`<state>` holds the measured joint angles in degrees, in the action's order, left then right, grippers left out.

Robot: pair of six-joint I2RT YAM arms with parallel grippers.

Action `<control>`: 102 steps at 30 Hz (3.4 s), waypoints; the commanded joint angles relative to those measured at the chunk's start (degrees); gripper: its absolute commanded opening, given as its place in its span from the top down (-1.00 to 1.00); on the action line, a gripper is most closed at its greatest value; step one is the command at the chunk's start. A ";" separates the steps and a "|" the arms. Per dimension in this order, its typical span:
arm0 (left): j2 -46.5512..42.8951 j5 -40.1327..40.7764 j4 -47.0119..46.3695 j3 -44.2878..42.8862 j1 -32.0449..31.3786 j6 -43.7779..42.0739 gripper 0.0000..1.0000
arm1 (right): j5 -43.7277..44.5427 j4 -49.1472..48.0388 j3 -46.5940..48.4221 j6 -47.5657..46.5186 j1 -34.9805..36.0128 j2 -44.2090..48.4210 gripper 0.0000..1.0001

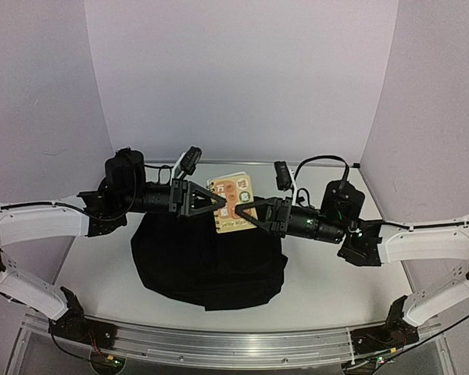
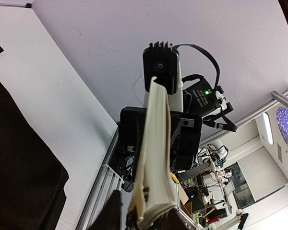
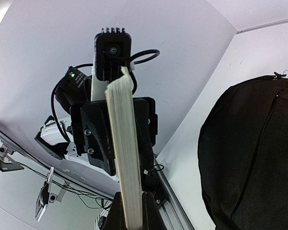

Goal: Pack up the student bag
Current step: Pick up the stationery from the center of the board, then place the stationery in the student bag.

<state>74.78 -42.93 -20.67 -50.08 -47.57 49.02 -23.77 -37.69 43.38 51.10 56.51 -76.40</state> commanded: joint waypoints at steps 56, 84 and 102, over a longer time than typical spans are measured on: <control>1.18 1.98 13.73 6.04 12.96 5.42 1.00 | 47.07 55.72 38.79 -2.93 10.20 -26.16 1.00; 3.72 10.00 10.24 12.21 10.83 14.60 1.00 | 45.51 50.00 36.39 -0.01 10.21 -23.97 1.00; 16.89 10.15 -6.56 4.92 8.15 15.57 1.00 | 38.65 45.45 37.60 -2.55 10.20 -24.85 1.00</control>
<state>86.75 -34.39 -18.74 -39.69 -37.29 64.64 18.22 15.09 79.33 49.11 66.01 -104.55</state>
